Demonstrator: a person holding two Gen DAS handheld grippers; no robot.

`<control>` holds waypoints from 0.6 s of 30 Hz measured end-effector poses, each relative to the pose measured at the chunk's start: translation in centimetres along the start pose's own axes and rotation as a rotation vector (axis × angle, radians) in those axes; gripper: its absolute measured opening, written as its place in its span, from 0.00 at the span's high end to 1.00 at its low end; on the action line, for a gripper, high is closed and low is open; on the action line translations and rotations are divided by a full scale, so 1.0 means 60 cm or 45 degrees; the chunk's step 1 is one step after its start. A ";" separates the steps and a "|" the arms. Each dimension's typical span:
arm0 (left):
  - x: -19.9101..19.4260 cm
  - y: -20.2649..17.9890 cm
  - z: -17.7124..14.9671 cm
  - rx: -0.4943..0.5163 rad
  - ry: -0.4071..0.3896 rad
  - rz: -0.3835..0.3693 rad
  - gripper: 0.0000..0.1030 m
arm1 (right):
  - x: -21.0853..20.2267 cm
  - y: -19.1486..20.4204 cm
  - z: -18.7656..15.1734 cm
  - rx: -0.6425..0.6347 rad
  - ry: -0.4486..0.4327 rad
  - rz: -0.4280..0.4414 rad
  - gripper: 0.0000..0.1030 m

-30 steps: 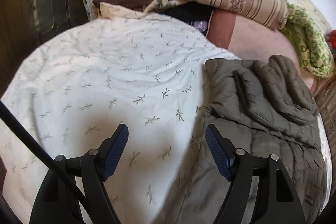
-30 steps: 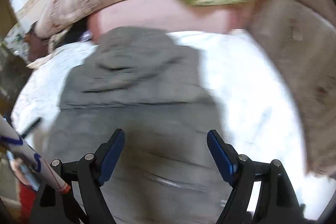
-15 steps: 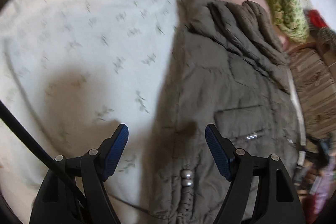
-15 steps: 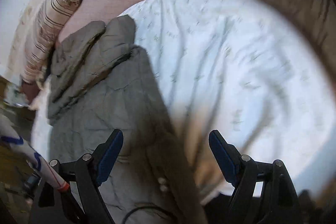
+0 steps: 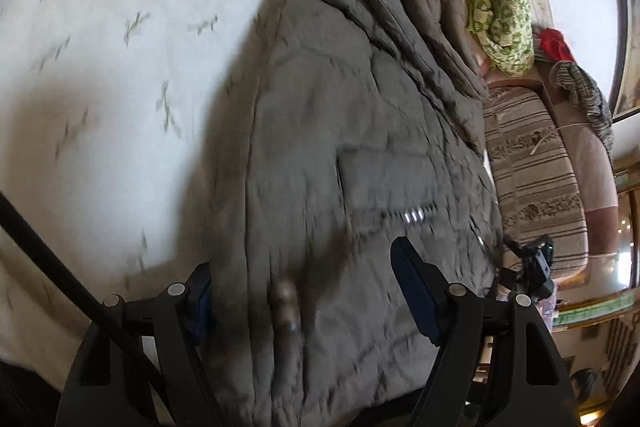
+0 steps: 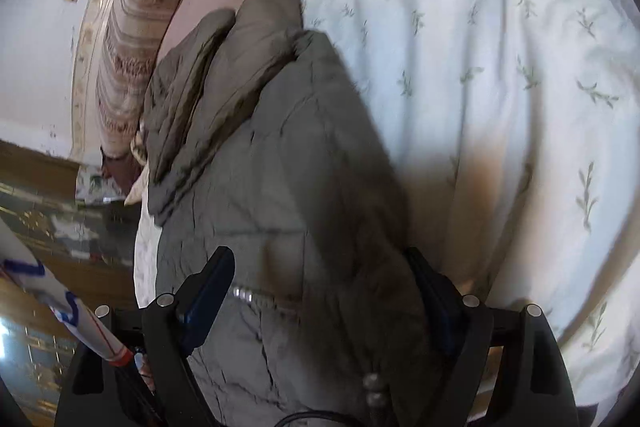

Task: Fold large clothes
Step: 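Grasp the jacket hem with both tools and lift it toward the hood, then carry the held hem over the jacket toward the hood with both tools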

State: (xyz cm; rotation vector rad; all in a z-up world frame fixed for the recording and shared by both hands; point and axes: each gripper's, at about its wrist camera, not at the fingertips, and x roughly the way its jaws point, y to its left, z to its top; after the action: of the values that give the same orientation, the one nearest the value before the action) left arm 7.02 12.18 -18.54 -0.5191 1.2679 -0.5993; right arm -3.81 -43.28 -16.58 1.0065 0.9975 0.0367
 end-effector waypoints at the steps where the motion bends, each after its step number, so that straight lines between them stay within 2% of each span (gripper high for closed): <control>1: -0.004 0.001 -0.009 -0.012 0.001 -0.021 0.28 | 0.003 0.003 -0.004 -0.005 0.012 0.002 0.14; 3: -0.015 0.003 -0.033 -0.037 0.008 -0.072 0.28 | 0.003 0.009 -0.017 -0.026 0.048 0.010 0.14; 8: -0.025 -0.004 -0.066 -0.027 0.009 -0.099 0.29 | -0.020 0.015 -0.052 -0.083 0.064 0.039 0.16; 11: -0.021 -0.018 -0.067 0.005 -0.004 -0.085 0.29 | -0.033 0.021 -0.075 -0.108 0.058 0.040 0.18; 16: 0.001 -0.024 -0.078 0.027 0.011 -0.049 0.29 | -0.030 0.015 -0.107 -0.175 0.112 -0.028 0.20; 18: 0.007 -0.025 -0.087 0.036 0.022 -0.049 0.29 | -0.025 0.013 -0.121 -0.188 0.128 -0.052 0.23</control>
State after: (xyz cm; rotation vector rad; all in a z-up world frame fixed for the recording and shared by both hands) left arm 1.83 10.60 -19.03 -0.5166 1.2666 -0.6541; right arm -9.55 -38.50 -16.09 0.8552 1.0910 0.1264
